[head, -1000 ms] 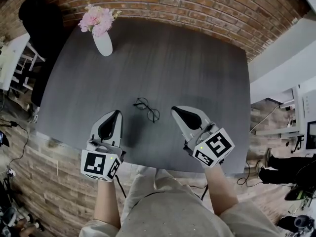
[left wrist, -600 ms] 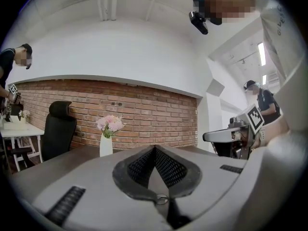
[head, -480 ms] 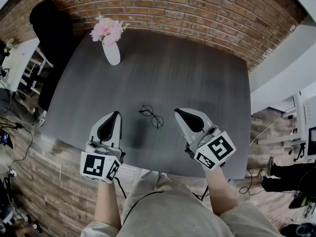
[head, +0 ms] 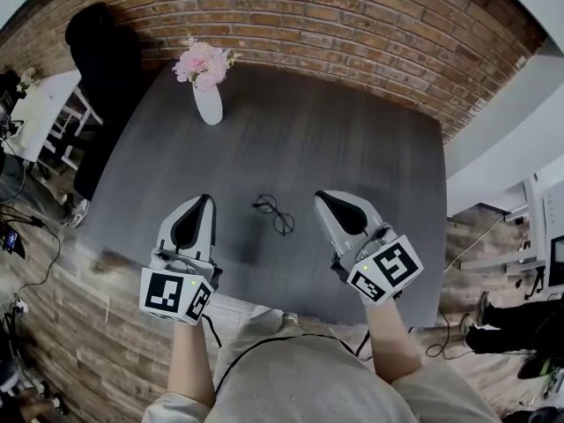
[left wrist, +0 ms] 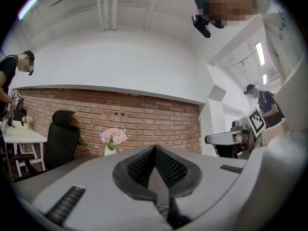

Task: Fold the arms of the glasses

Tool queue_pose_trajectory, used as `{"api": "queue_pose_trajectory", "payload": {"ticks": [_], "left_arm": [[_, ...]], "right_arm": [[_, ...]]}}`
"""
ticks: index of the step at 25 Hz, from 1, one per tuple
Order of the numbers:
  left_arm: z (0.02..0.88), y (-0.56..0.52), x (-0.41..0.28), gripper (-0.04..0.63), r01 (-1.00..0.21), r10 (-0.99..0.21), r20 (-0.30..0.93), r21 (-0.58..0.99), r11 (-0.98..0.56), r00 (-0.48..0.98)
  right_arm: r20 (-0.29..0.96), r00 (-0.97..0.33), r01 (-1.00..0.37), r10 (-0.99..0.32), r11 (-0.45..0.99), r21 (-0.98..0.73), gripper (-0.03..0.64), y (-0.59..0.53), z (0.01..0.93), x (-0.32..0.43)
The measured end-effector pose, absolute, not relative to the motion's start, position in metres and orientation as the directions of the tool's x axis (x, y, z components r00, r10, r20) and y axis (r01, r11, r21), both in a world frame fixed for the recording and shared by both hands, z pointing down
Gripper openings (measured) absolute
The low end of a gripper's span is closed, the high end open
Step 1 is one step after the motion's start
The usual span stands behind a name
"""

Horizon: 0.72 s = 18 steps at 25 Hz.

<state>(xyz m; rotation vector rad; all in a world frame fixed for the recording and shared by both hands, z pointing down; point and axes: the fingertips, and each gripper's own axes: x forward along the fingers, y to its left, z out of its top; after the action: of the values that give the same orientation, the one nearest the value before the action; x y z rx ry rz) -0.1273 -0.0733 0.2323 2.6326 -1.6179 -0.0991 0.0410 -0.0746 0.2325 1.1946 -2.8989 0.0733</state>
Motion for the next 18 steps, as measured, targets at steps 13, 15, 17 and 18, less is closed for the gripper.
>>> {"api": "queue_pose_trajectory", "payload": {"ticks": [13, 15, 17, 18], "left_arm": [[0.211, -0.075, -0.126, -0.002, -0.883, -0.886, -0.072, 0.078, -0.462, 0.458], [0.211, -0.075, -0.126, -0.002, -0.883, -0.886, -0.071, 0.077, -0.463, 0.458], [0.212, -0.075, -0.127, -0.002, -0.884, -0.887, -0.071, 0.080, -0.461, 0.456], [0.212, -0.075, -0.127, -0.002, -0.885, -0.888, -0.070, 0.081, -0.459, 0.455]], "right_arm": [[-0.016, -0.707, -0.707, -0.707, 0.707, -0.029, 0.002, -0.076, 0.212, 0.044], [-0.018, -0.704, -0.709, -0.710, 0.704, -0.033, 0.002, -0.077, 0.212, 0.044], [-0.015, -0.703, -0.710, -0.711, 0.703, -0.038, 0.002, -0.077, 0.214, 0.044], [-0.013, -0.704, -0.709, -0.710, 0.704, -0.039, 0.002, -0.077, 0.215, 0.044]]}}
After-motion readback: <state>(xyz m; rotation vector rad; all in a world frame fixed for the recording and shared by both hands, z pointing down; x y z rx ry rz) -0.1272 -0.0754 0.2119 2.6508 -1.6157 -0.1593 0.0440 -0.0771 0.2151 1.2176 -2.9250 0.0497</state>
